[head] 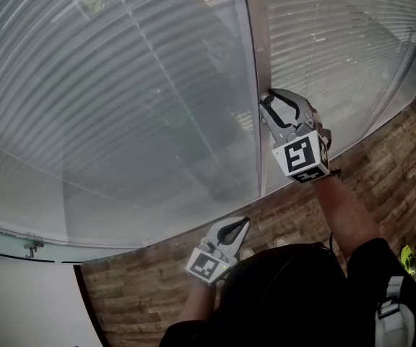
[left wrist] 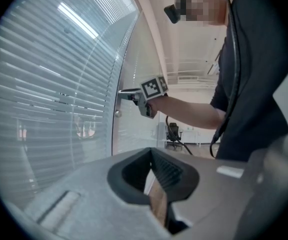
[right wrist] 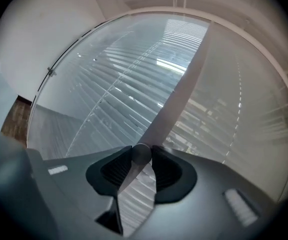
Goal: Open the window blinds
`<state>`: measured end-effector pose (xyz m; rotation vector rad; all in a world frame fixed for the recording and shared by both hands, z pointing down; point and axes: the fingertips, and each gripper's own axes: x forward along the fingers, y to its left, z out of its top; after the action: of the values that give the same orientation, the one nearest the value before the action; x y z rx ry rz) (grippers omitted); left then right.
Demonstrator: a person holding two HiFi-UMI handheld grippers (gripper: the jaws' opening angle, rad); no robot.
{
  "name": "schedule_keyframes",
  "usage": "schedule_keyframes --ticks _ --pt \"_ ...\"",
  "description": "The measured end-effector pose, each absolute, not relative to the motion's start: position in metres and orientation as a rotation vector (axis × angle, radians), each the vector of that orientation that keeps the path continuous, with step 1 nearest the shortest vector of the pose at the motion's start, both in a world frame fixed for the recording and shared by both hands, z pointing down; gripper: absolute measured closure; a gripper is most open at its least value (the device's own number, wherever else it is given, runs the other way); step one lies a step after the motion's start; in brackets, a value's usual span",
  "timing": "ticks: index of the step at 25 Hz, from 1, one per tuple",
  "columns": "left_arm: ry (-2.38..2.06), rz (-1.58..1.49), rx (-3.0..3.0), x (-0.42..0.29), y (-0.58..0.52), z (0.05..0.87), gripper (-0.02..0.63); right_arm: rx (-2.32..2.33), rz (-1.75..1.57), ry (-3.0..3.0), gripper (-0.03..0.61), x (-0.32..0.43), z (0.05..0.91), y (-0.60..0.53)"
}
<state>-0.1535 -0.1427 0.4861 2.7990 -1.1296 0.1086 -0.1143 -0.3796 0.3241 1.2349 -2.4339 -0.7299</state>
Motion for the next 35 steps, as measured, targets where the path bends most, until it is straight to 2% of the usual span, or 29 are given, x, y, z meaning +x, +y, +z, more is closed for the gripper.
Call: schedule_keyframes --ticks 10,20,35 --pt "-1.119 0.106 2.794 -0.152 -0.141 0.490 0.609 1.330 -0.334 -2.733 0.448 -0.108 0.325 -0.385" --pt "-1.137 0.111 2.797 -0.157 -0.148 0.489 0.609 1.396 0.268 -2.997 0.445 -0.101 0.322 -0.388" --pt "-1.122 0.131 2.793 -0.153 -0.147 0.491 0.609 1.389 0.225 -3.001 0.443 -0.101 0.322 -0.387"
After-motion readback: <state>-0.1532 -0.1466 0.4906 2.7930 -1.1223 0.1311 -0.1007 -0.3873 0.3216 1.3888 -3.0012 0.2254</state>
